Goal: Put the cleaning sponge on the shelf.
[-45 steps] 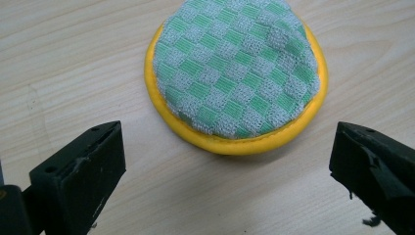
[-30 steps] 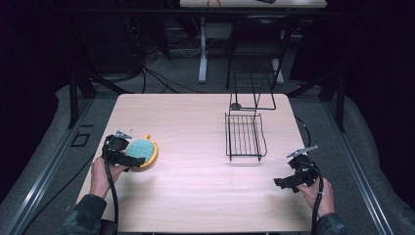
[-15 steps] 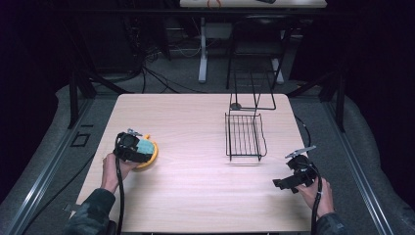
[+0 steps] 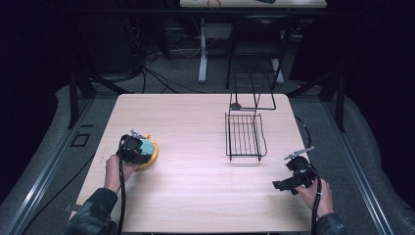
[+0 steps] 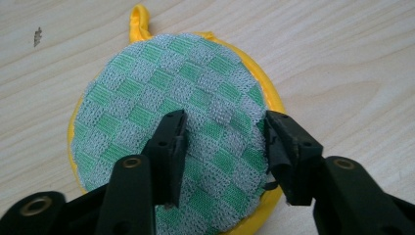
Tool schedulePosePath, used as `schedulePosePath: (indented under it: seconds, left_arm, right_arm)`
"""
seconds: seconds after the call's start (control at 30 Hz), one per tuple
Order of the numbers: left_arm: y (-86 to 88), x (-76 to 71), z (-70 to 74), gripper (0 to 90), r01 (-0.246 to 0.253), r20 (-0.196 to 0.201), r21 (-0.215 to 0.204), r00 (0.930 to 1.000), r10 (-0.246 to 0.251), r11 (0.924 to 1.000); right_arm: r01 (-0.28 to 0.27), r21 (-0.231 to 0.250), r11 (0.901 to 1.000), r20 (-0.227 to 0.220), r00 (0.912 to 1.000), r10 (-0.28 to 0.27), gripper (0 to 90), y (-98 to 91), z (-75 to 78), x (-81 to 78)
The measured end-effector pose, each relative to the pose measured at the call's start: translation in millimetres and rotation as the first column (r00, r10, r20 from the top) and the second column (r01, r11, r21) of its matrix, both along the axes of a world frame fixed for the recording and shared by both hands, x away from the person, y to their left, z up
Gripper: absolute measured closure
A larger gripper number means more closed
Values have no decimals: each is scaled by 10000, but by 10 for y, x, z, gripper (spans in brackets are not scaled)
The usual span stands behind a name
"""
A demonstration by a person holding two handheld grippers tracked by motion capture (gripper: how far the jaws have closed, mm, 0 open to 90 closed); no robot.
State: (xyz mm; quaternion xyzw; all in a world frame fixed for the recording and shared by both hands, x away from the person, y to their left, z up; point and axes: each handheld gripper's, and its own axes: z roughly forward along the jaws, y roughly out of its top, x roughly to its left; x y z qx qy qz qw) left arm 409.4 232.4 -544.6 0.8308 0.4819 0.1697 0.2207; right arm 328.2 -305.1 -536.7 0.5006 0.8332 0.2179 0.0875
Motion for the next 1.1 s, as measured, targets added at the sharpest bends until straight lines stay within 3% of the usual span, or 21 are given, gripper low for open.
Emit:
schedulePosePath:
  seconds: [0.17,0.53,0.87,1.1]
  left_arm:
    - [-27,-24,-1,667,79,47,158,10000,-80,9998]
    - [14,-44,19,866,262,237,-257,9994,-256,9993]
    - [40,-67,53,885,477,494,-32,9977,-475,9989]
    - [67,-129,168,887,591,898,200,9941,-606,9981]
  right_arm:
    - [0,5,10000,-148,9999,0,15,-2,-18,4]
    - [-33,-17,10000,79,10000,33,15,-15,8,-13]
    - [-37,-91,10000,124,9999,38,15,-12,27,-12]
    - [-31,-32,10000,323,9995,32,14,-15,58,-31]
